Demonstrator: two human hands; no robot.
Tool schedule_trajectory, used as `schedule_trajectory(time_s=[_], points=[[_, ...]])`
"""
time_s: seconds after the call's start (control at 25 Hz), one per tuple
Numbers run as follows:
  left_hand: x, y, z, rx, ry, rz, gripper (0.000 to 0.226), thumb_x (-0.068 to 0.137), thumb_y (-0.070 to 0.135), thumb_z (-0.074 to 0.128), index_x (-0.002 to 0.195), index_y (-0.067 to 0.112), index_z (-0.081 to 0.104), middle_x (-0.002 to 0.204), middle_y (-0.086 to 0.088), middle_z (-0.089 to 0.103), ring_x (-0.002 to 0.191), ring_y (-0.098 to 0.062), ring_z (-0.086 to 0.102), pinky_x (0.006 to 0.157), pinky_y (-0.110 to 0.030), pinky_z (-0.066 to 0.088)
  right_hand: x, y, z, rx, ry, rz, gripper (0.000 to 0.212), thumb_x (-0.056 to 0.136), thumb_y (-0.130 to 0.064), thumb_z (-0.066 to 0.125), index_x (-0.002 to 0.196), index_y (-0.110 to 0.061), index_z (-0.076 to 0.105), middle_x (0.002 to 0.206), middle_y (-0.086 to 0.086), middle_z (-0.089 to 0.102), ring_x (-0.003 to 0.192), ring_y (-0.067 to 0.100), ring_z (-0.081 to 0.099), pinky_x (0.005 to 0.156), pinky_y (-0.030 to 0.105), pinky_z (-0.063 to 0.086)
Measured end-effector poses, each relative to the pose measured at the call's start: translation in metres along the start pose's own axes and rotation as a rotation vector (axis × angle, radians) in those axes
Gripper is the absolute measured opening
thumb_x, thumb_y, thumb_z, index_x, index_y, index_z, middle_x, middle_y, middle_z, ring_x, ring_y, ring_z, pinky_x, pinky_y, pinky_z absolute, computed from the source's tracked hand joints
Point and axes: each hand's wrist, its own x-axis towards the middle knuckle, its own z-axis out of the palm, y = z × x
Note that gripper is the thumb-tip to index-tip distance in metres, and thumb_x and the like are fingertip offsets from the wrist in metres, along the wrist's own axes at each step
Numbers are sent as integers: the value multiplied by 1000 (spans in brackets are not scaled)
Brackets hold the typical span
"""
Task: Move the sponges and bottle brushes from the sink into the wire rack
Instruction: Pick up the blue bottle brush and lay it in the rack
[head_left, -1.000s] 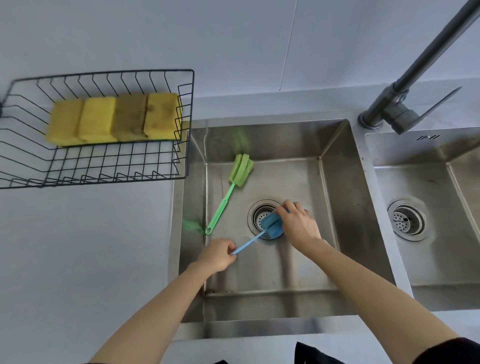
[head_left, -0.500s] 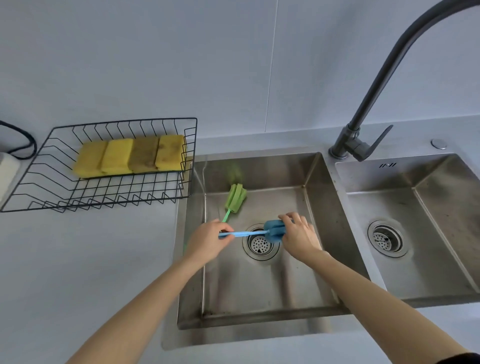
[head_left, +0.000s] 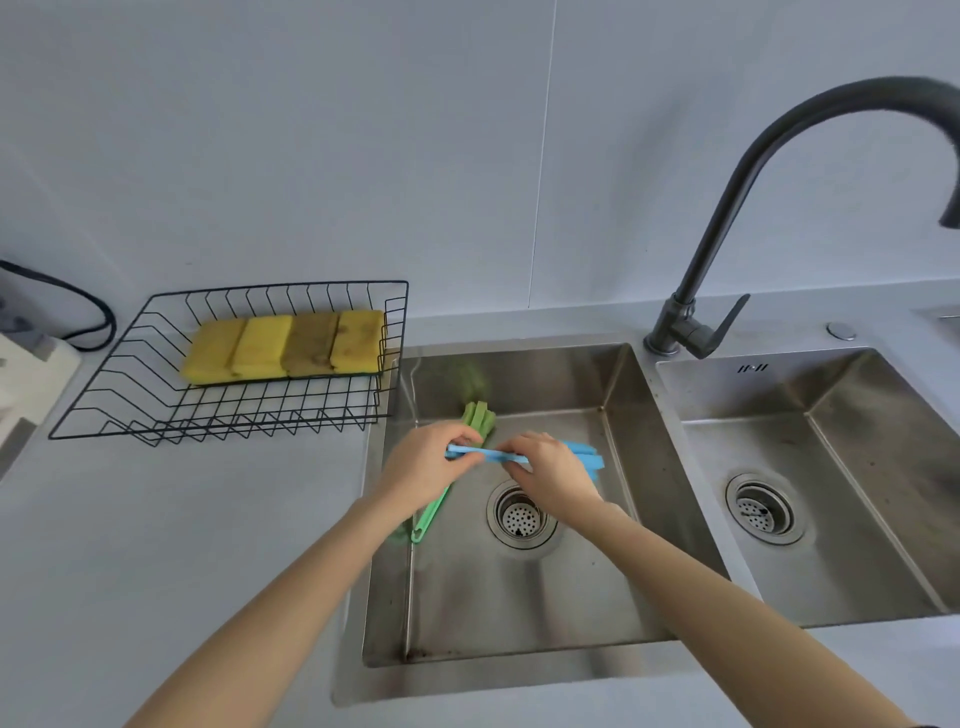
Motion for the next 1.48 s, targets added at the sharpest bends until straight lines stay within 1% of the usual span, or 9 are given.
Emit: schedule_trajectory(time_s=[0.08,0.16,0.32,0.44,0.6,0.88,1.12,1.28,1.48], points=[[0,1,-7,-70,23,-24,25,79,27,65,102,19,64,89,1,68,79,-18,61,73,-34,50,0,0,-7,65,30,59,22,89,-16,53,105,-12,67,102,10,68,98,27,58,81,34,43],[-1,0,-11,-123,28,-49,33,78,28,66,109,18,59,86,6,65,76,-11,58,71,-25,47,0,0,-15,184,73,144,20,87,-15,56,103,-13,67,100,7,71,93,23,62,79,31,47],[-5,-3,-4,-149,-82,-70,49,77,30,67,121,16,51,113,-1,62,96,-10,56,84,-23,42,5,-8,-32,485,153,249,14,86,-16,62,98,-9,65,88,2,67,84,15,60,69,16,46],[-10,-4,4,-158,-144,-74,63,73,33,70,129,17,45,130,0,54,113,-14,53,95,-29,42,7,-19,-44,781,207,290,6,85,-10,62,89,-14,64,101,16,69,97,27,65,88,34,54],[-14,-6,5,-143,-122,-66,60,74,33,69,126,17,45,128,0,55,103,-10,54,85,-23,43,4,-32,-53,987,198,294,16,86,-7,60,81,-21,60,97,16,68,91,22,65,86,32,54],[-17,-8,-13,-158,22,-7,42,81,21,62,121,15,51,114,-2,57,97,-11,53,85,-23,45,17,-42,-79,1068,240,285,14,92,-12,54,81,-17,61,85,2,67,80,15,67,76,26,55],[-6,-12,-57,-158,186,73,38,82,20,60,120,17,54,106,6,56,95,-8,52,75,-9,39,43,-49,-115,1084,320,257,13,94,-15,50,100,-11,60,84,-1,62,76,9,63,53,8,54],[6,-20,-84,-103,206,76,40,83,21,60,122,17,52,112,1,54,98,-11,51,86,-23,43,60,-57,-124,1084,313,248,13,94,-11,49,102,-9,59,82,-1,61,74,11,64,58,12,57],[24,-43,-116,46,252,48,42,82,21,60,123,16,52,110,-1,49,98,-11,45,85,-25,37,85,-70,-116,1033,232,236,13,95,-9,47,102,-8,58,83,1,61,74,10,64,62,16,57]])
